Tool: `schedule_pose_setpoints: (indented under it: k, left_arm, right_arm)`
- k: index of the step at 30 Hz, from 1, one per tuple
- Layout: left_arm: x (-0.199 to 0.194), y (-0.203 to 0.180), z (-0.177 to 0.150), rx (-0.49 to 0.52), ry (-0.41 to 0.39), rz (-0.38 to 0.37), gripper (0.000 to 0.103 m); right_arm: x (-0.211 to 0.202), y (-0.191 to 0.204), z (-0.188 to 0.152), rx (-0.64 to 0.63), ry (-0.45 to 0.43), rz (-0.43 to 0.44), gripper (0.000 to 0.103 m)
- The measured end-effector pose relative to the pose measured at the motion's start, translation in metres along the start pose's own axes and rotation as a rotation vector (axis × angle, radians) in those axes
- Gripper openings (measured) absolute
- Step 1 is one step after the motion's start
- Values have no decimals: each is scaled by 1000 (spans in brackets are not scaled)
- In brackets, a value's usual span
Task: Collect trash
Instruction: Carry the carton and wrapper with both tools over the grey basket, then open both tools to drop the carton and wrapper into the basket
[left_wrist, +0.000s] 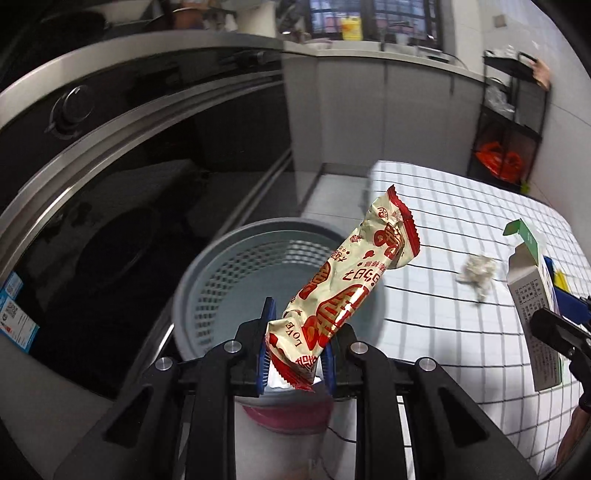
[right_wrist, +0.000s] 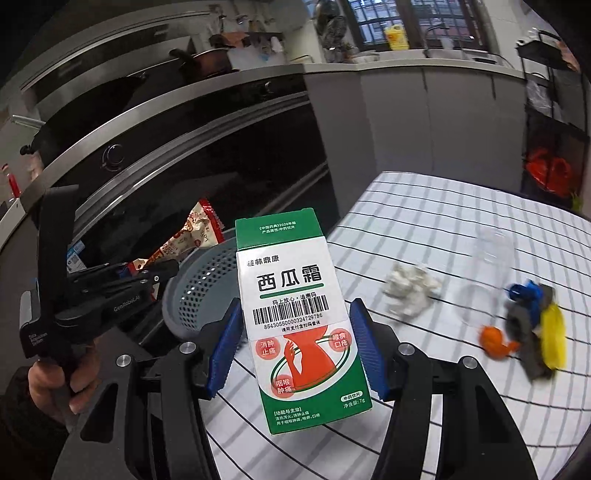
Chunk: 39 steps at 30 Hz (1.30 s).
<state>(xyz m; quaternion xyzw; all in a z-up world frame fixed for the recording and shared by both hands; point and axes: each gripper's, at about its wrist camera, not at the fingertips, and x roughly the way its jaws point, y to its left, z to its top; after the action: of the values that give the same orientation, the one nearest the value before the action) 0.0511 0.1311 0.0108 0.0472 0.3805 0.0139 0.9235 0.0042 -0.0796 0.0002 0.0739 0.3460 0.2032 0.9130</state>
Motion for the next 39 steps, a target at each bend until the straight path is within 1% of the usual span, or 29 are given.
schedule_pose_setpoints:
  k: [3,6,10,14,17,20,25,30,35,37,38,39]
  left_arm:
    - [11,23,0,-49,-2,40,22]
    - [23,38,-3,-82,10,66,22]
    - [39,54,-5,-113,41,62,22]
    - [50,62,-9,-132,68,66,22]
    - [55,67,-10,-136,75,87,23]
    - [63,71,-10,-146,101,81,23]
    - [71,71,-8,-151,131,76,23]
    - [75,72,-7,-160,142,75,23]
    - [76,75,-7,-166,148,89,29]
    - [74,76,-8,-167,139,86,39]
    - [73,76,-8,-167,135,88,43]
    - [73,77,-8,-168,132,89,51]
  right_arm:
    - [27,17,10,-19,22,20,57]
    - [56,29,17,-39,57,22,57]
    - [87,43,25,-57,89,24,57]
    - [111,53,32,-75,107,15,57]
    - [125,60,34,-85,114,-2,57]
    - [137,65,35,-113,124,-27,57]
    - [151,72,34,-140,139,-43,57]
    - [161,74,35,-139,152,-34,57]
    - [158,70,36,-129,146,-19,57]
    - [158,68,38,-122,140,-22,57]
    - [156,68,38,-120,136,-21,58]
    - [155,67,39,-118,133,-18,63]
